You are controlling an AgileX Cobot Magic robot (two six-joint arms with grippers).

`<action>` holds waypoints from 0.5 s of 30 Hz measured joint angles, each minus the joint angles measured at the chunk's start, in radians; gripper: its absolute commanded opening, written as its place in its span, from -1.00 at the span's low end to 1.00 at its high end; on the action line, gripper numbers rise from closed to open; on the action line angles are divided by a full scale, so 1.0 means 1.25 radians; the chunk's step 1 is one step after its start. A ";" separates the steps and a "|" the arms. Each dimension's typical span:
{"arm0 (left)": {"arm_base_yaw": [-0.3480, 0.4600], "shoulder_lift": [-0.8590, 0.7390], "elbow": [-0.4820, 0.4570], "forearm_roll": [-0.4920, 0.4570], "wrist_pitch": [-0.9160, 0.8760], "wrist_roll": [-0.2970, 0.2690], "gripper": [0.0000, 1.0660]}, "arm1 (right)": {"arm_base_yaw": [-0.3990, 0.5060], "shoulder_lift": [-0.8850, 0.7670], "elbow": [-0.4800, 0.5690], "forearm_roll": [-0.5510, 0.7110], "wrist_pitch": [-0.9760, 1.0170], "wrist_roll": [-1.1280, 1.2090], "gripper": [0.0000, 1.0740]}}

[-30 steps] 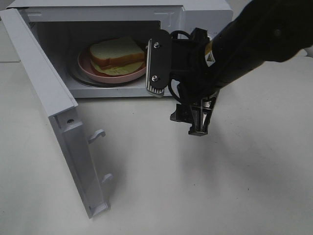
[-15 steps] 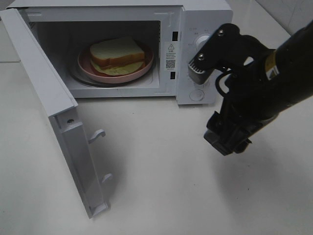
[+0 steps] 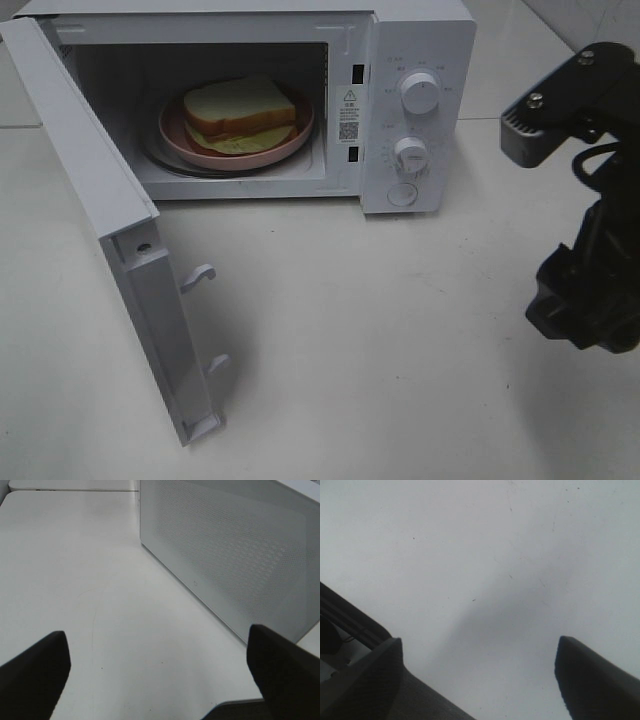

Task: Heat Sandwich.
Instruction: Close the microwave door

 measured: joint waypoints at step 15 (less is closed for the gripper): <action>0.000 0.000 0.000 0.000 0.000 0.000 0.66 | 0.000 -0.270 0.000 0.007 0.157 0.009 0.43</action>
